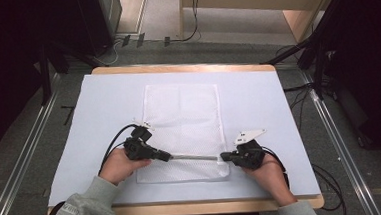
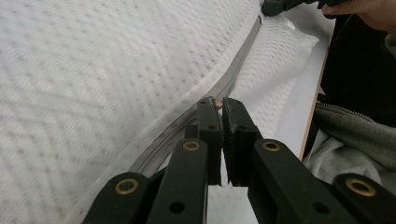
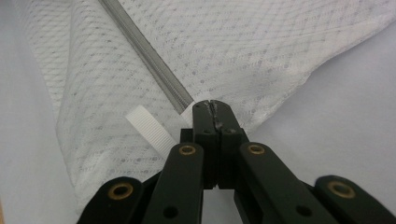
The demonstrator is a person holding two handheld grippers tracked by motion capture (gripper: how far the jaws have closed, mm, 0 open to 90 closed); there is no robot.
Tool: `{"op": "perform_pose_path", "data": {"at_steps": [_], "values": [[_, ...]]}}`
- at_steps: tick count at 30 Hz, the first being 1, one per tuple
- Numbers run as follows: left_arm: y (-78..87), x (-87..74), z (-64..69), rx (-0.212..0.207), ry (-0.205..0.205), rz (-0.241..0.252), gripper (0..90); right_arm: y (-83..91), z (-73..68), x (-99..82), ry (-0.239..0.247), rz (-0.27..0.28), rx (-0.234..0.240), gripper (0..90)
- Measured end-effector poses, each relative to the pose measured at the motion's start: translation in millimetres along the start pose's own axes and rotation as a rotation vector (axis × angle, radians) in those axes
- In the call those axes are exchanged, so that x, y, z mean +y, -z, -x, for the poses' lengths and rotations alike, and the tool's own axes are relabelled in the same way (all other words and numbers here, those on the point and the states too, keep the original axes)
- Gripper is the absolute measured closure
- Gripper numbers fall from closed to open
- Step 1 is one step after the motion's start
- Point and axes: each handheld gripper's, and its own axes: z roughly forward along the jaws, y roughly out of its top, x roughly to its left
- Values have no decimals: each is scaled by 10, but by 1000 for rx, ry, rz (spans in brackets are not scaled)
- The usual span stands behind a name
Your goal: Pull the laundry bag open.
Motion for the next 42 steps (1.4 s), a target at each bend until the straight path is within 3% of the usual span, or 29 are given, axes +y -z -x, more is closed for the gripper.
{"op": "perform_pose_path", "data": {"at_steps": [20, 24, 38, 42], "values": [[524, -427, -266, 34, 66, 47, 880, -2, 11, -7, -5, 6, 8, 900], [624, -528, -343, 53, 105, 63, 880, -1, 13, -5, -4, 3, 7, 900], [727, -658, -359, 75, 118, 99, 881, -3, 18, 0, -4, 1, 12, 900], [686, -676, -350, 95, 118, 80, 880, -3, 16, 3, -5, -1, 12, 900]]}}
